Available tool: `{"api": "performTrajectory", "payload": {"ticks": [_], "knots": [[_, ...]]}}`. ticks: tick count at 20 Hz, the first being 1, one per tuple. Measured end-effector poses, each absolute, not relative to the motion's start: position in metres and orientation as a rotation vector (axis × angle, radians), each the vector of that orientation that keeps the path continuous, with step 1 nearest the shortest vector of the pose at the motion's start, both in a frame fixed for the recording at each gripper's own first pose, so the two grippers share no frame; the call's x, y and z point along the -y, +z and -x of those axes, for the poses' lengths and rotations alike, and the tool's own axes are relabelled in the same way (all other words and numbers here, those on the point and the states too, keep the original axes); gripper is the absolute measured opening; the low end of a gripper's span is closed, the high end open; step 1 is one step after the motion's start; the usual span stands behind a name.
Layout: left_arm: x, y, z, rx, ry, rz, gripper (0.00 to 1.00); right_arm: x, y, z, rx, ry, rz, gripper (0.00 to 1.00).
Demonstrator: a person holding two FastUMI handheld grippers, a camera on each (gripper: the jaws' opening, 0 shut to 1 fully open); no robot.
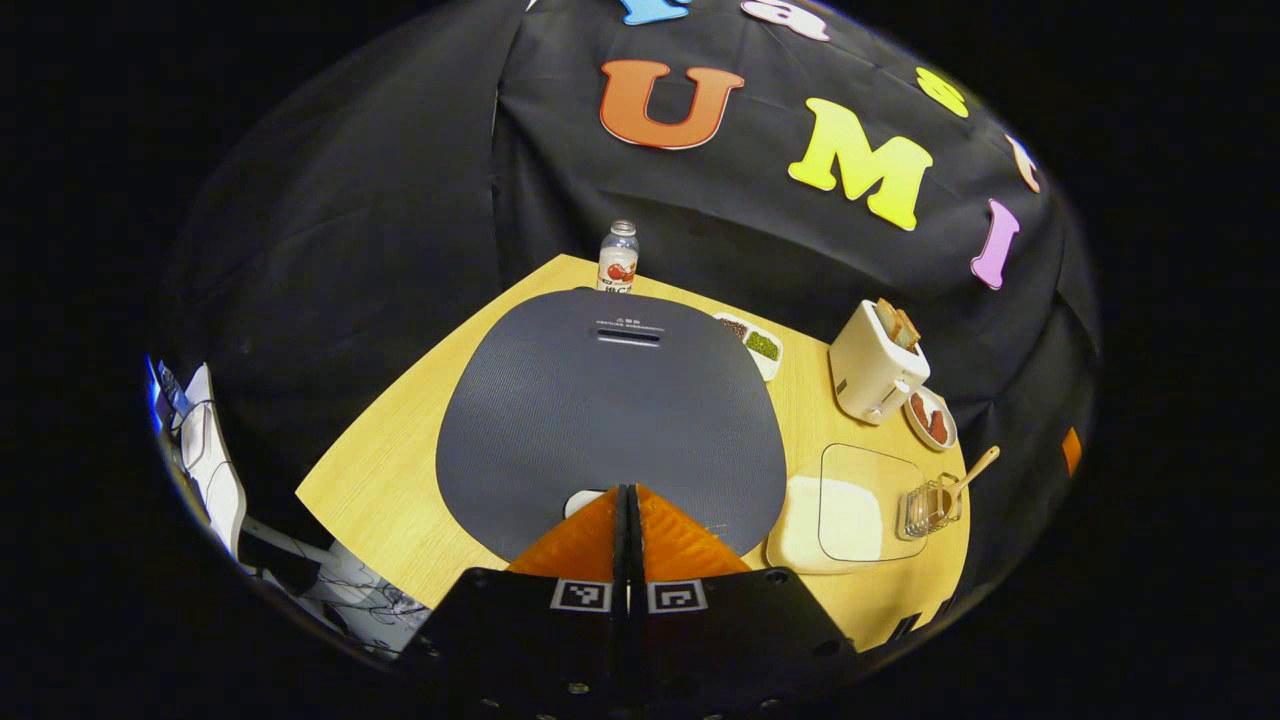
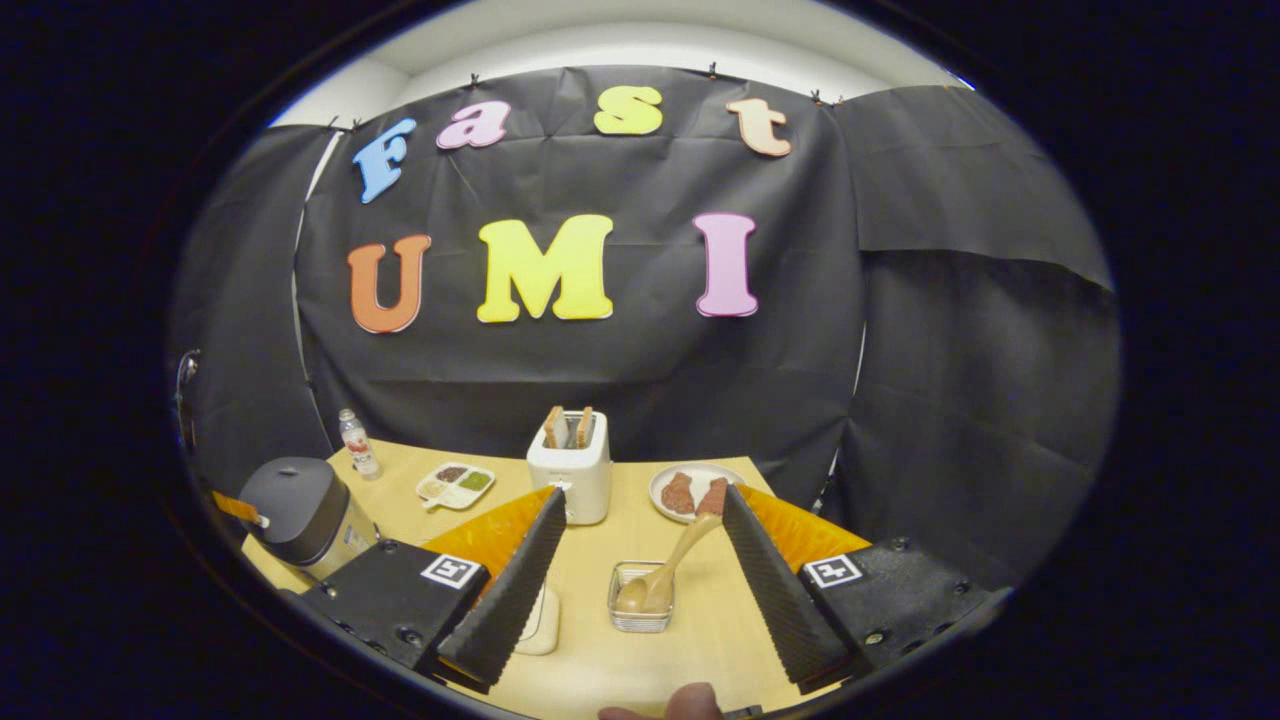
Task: Close the left gripper, press the button to open the rice cooker; take a wooden spoon from the chopstick holder with the right hand, scoop a spoonful of rice and pour it into the rice cooker, then put the wooden spoon back into the chopstick holder.
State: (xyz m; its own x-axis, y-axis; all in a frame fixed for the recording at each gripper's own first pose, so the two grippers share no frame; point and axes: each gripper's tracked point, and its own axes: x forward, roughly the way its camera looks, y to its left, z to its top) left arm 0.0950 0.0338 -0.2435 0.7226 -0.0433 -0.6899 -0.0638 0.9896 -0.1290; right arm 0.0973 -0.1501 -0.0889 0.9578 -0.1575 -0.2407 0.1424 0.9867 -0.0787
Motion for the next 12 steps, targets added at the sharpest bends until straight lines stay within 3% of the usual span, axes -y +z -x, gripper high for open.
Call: {"api": "performTrajectory", "payload": {"ticks": [5, 12], "knots": [[-0.035, -0.250, -0.095, -0.817, 0.008, 0.055, 0.00, 0.166, -0.106, -0.100, -0.292, -0.173, 0.051, 1.00], [-0.034, -0.195, -0.109, -0.601, 0.023, 0.031, 0.00, 0.186, -0.132, -0.113, -0.391, -0.135, 0.018, 1.00]]}}
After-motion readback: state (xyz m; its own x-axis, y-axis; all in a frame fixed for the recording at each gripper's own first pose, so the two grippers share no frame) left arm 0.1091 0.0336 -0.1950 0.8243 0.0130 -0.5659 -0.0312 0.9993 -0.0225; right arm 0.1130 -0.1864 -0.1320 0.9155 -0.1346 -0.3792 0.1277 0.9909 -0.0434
